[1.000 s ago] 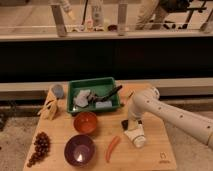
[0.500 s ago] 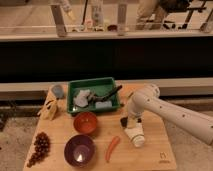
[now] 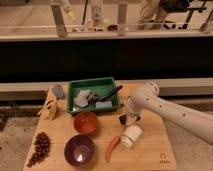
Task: Place eraser in plastic cup
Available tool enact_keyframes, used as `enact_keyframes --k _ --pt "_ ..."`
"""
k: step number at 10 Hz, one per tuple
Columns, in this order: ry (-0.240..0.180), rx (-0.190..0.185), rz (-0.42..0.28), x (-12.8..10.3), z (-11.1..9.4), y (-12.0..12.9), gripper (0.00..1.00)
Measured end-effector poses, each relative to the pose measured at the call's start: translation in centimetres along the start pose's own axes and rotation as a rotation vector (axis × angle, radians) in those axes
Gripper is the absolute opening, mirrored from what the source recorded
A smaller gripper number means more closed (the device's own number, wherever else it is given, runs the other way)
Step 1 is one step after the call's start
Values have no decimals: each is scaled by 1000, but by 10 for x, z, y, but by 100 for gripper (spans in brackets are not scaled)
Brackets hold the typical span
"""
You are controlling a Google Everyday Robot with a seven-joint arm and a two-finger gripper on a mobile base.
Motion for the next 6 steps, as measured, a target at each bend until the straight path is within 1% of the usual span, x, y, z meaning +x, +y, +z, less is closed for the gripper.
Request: enact_keyframes --k 1,2,3,4,5,6 --pt "-93 -7 -23 -3 -10 -7 2" --pt "-166 -12 -50 -9 -18 -14 2" --pt "-207 -20 -72 -16 -23 -19 2" --pt "-267 -38 -105 -29 -31 -27 2" --pt "-309 -59 -132 -44 -34 -33 2" --pt "-337 -76 -160 -60 -34 -37 2"
